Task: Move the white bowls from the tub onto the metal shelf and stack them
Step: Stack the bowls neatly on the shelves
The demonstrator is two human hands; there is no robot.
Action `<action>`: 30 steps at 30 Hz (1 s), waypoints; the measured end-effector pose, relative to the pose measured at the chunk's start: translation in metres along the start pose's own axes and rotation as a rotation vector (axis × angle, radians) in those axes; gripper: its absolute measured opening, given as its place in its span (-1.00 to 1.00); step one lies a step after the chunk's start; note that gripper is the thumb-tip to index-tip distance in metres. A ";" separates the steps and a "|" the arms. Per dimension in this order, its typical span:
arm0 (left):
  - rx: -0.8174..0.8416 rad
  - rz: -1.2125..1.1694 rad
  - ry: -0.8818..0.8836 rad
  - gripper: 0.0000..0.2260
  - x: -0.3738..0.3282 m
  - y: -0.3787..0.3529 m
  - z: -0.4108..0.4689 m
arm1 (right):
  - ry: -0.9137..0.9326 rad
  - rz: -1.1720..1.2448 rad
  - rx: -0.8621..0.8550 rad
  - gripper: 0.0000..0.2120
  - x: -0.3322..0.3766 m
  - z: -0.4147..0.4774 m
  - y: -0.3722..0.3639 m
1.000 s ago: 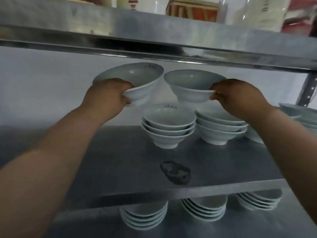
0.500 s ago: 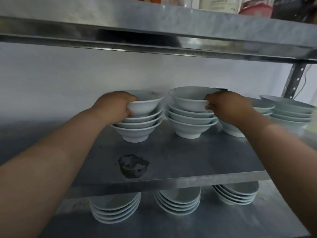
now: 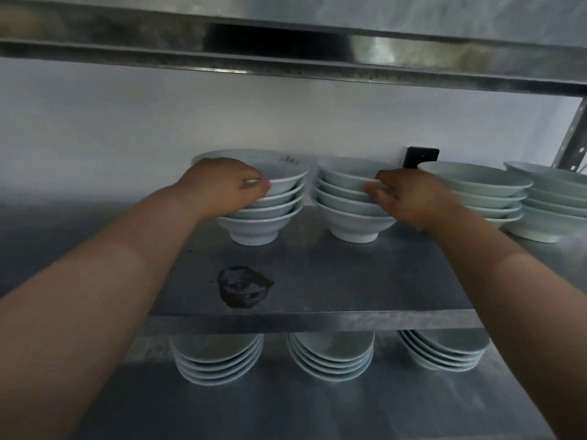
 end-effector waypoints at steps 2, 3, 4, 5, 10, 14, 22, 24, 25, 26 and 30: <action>-0.085 -0.059 -0.015 -0.44 0.001 0.002 -0.002 | 0.092 -0.018 -0.208 -0.56 0.008 -0.004 0.000; -0.177 -0.147 0.002 -0.47 0.005 0.004 -0.006 | 0.138 0.002 -0.316 -0.61 0.016 -0.009 0.002; -0.294 -0.257 0.046 -0.54 0.012 0.006 -0.013 | 0.176 0.038 -0.401 -0.65 0.029 -0.016 0.003; -0.415 -0.369 0.101 -0.61 0.021 0.007 -0.020 | 0.216 0.096 -0.443 -0.68 0.045 -0.023 0.001; -0.577 -0.691 0.468 -0.49 0.063 -0.021 -0.047 | -0.018 0.441 -0.165 -0.51 0.117 -0.040 -0.034; -0.308 -1.119 0.783 -0.22 0.075 -0.060 -0.057 | -0.455 0.792 0.141 -0.42 0.137 -0.031 -0.063; -0.202 -1.078 0.587 -0.50 0.077 -0.058 -0.068 | -0.503 1.080 0.083 -0.55 0.154 -0.030 -0.075; -0.223 -1.044 0.577 -0.54 0.091 -0.053 -0.076 | -0.473 1.085 0.088 -0.53 0.169 -0.034 -0.071; -0.233 -1.024 0.579 -0.55 0.100 -0.051 -0.080 | -0.468 1.077 0.092 -0.52 0.177 -0.034 -0.070; -0.238 -0.997 0.580 -0.56 0.109 -0.049 -0.085 | -0.461 1.061 0.099 -0.50 0.185 -0.035 -0.069; -0.251 -0.976 0.602 -0.56 0.132 -0.041 -0.102 | -0.450 1.042 0.124 -0.47 0.212 -0.034 -0.074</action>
Point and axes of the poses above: each hand's wrist, its own z-axis towards the middle knuckle, its own y-axis out of the back of the hand, x = y × z, the point moved 5 cm from there along z, towards the middle knuckle, and after that the axes turned 11 degrees about -x, right-handed, at the moved point
